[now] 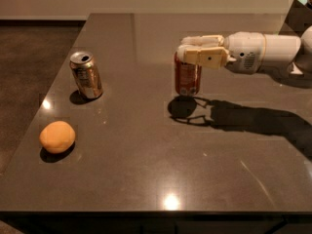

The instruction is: Place coke can upright

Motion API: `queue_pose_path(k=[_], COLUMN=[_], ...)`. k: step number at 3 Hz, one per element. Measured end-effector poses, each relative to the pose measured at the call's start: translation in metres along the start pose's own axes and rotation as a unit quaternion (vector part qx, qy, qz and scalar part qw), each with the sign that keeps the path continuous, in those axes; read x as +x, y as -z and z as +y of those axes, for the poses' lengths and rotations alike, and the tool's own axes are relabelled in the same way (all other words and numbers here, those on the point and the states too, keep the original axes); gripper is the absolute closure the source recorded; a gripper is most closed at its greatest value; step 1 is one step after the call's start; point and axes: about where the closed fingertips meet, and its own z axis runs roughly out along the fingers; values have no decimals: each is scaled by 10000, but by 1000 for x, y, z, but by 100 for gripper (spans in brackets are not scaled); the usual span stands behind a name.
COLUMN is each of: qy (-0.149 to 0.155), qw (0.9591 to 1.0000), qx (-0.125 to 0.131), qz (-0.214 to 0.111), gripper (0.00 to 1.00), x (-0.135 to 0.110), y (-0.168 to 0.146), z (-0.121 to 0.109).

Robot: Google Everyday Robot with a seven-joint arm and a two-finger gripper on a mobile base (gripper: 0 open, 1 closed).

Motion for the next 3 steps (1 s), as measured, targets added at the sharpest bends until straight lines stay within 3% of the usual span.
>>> queue_pose_path(k=[1,3], qy=[-137,-298], qw=[9997,9990], qx=[25,97], qz=[-191,-317], gripper=[82,35], x=[12,29], y=[-2,-7], z=[-3,-9])
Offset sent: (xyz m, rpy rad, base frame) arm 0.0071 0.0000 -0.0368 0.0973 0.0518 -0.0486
